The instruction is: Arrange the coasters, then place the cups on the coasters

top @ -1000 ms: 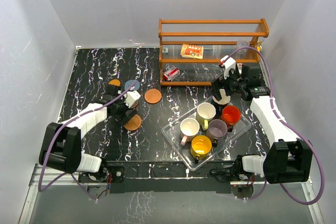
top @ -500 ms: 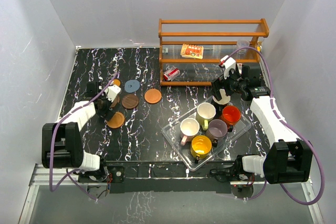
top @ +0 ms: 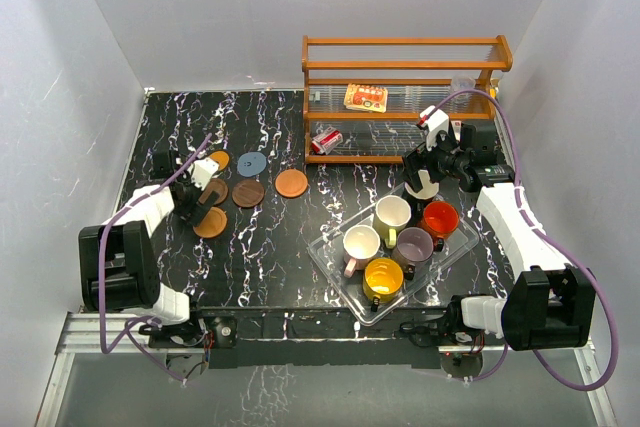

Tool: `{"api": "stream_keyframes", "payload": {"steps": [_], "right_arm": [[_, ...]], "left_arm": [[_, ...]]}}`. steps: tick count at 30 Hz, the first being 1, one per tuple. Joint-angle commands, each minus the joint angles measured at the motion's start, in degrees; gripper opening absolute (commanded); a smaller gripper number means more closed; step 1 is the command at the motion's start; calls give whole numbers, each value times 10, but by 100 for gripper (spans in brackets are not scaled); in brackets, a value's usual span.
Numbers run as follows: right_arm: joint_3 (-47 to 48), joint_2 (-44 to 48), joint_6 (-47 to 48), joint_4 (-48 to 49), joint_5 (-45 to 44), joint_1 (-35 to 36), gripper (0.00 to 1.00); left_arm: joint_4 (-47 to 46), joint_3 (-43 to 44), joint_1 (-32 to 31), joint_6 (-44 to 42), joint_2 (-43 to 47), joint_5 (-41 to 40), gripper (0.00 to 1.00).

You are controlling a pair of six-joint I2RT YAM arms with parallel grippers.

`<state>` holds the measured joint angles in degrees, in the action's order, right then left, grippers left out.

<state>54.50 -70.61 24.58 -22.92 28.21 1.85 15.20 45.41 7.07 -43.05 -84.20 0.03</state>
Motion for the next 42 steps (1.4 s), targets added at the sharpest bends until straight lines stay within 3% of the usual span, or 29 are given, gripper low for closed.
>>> {"api": "stream_keyframes", "payload": {"steps": [1,28,42], "right_arm": [[1,13,7,14,5,-2,98],[2,13,7,12,5,-3,98],[2,14,7,13,6,-3,98]], "left_arm": [[55,-6,10,-32,-20,-21,99],[202,2,20,-82,9,67,99],[172,20,13,-38,-5,114,99]]}}
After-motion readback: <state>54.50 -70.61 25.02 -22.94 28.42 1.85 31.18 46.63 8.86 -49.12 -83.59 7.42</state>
